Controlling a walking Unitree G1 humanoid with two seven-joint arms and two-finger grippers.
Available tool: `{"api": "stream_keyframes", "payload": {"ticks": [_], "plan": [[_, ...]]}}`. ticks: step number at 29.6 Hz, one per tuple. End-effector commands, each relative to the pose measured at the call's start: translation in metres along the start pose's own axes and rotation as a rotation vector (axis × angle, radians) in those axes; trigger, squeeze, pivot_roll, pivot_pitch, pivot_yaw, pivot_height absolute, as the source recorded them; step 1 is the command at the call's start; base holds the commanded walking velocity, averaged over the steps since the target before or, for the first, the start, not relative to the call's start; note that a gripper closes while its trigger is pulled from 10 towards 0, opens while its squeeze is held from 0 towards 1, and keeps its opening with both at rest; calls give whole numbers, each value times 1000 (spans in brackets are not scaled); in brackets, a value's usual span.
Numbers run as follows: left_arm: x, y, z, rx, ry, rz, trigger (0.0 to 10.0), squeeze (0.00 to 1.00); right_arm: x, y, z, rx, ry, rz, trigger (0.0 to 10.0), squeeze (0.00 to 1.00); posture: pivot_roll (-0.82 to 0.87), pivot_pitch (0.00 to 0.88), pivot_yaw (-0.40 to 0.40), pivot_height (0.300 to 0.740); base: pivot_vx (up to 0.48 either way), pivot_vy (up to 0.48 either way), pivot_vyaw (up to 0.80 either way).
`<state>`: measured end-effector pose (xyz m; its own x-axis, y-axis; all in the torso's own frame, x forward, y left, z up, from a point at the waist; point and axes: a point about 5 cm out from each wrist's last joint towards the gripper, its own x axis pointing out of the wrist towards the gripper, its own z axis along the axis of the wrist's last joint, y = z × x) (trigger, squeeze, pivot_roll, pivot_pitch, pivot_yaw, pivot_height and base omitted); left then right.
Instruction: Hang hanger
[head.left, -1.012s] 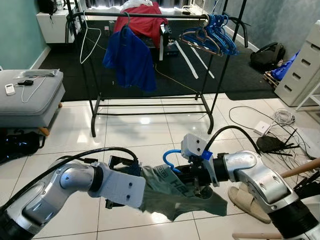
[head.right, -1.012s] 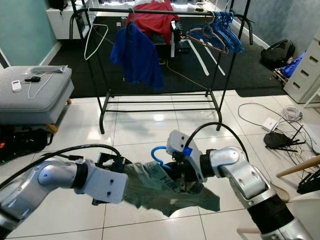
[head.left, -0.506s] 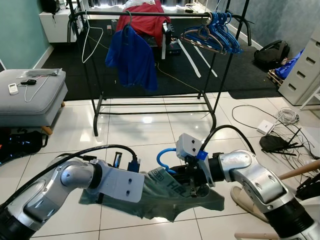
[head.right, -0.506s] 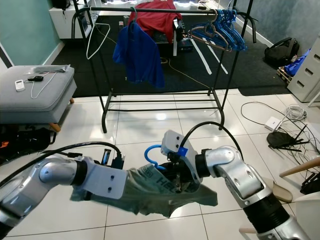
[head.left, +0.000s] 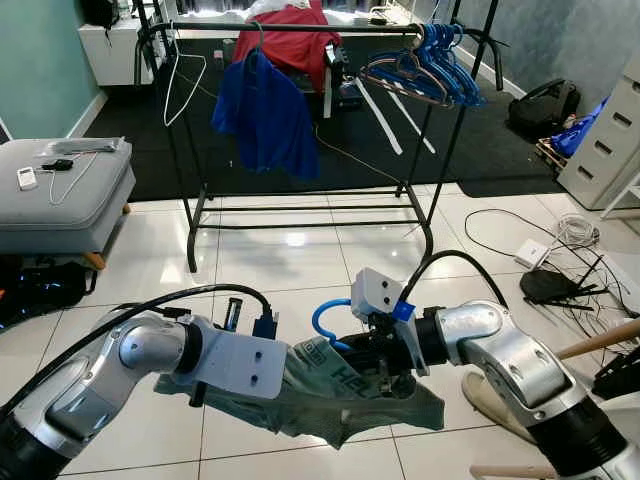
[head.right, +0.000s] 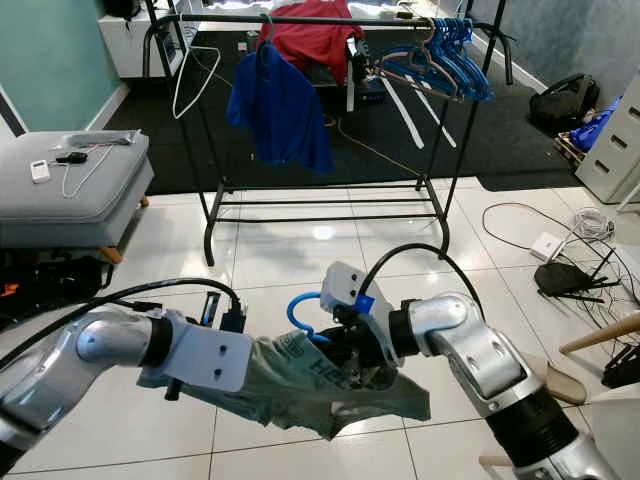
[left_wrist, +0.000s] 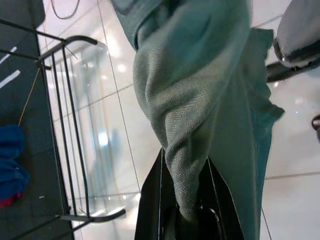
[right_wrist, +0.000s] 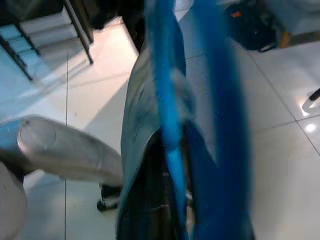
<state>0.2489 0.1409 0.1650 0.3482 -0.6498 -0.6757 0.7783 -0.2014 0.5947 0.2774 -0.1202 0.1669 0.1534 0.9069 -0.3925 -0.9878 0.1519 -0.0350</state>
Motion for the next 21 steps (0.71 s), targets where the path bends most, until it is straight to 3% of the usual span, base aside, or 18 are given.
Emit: {"api": "stream_keyframes", "payload": {"ticks": [1, 2, 16, 21], "plan": [[5, -14, 0, 10, -7, -96, 0, 0, -6, -5, 11, -22, -42, -44, 10000, 1000, -46, 59, 0, 740, 0, 0, 0], [6, -12, 0, -2, -15, -91, 0, 0, -9, -7, 14, -1, -86, -51, 10000, 1000, -47, 55, 0, 740, 0, 0, 0], [4, -15, -5, -67, -13, -79, 0, 0, -33, 0, 16, 56, -160, -37, 10000, 1000, -56, 74, -2, 740, 0, 0, 0], [-5, -19, -29, -174, 64, -25, 0, 0, -63, -4, 11, 133, -234, -118, 10000, 1000, -56, 72, -13, 740, 0, 0, 0]]}}
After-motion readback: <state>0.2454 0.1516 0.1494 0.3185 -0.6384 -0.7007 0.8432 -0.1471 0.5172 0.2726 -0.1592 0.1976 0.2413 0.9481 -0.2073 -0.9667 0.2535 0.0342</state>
